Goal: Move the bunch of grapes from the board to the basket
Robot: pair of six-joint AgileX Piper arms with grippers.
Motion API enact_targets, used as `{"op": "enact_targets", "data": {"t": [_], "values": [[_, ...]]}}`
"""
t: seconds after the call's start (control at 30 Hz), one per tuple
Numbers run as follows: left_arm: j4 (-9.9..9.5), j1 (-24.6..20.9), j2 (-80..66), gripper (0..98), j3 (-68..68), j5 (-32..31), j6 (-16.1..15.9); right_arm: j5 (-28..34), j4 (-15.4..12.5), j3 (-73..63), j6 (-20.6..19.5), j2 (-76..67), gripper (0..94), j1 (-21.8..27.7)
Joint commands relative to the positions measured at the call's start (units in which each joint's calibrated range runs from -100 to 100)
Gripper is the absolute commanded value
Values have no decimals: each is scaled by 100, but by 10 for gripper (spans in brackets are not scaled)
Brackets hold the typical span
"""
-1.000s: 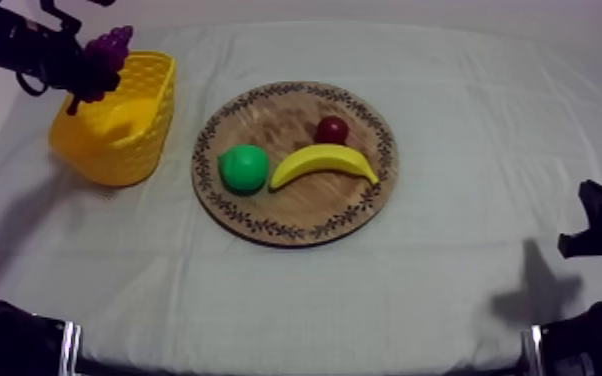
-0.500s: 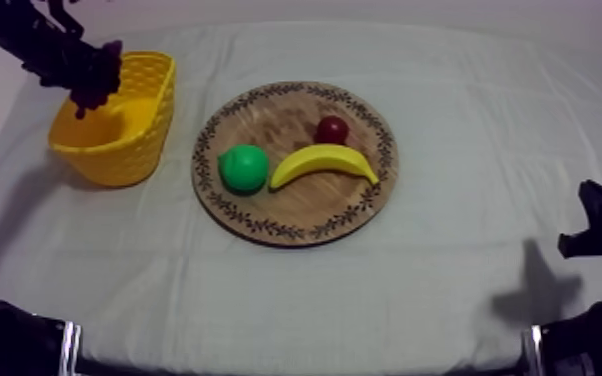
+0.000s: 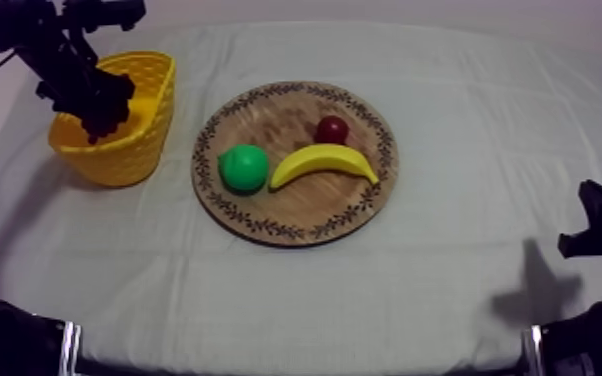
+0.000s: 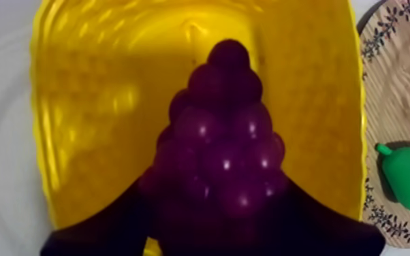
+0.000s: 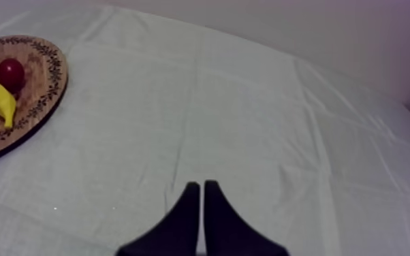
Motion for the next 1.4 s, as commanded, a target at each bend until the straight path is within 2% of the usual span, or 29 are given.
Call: {"op": "enact_targets", "data": {"t": [0.0, 0.1, 0.17, 0.37, 0.47, 0.57, 0.77, 0.97, 1.23, 1.37], "values": [[-7, 17, 11, 479, 5, -3, 22, -2, 1, -1, -1, -2, 5, 1], [-3, 28, 10, 483, 7, -16, 37, -2, 1, -1, -1, -2, 5, 1], [8, 25, -4, 521, 8, -28, 37, -2, 1, -1, -1, -2, 5, 1], [43, 9, -136, 836, 35, -36, 101, -2, 1, -1, -1, -2, 5, 1], [66, -24, -199, 913, 32, -33, 79, -2, 1, -1, -1, -2, 5, 1], [73, -43, -274, 940, 69, -57, 82, -2, 1, -1, -1, -2, 5, 1], [89, -63, -614, 907, 408, -368, 151, -2, 1, -1, -1, -2, 5, 1], [228, -123, -1263, 839, 1127, -757, 95, -2, 1, -1, -1, -2, 5, 1], [242, -206, -2549, 656, 2943, -2118, 179, -2, 1, -1, -1, -2, 5, 1], [251, -339, -3355, 608, 3894, -2544, 200, -2, 1, -1, -1, -2, 5, 1]]}}
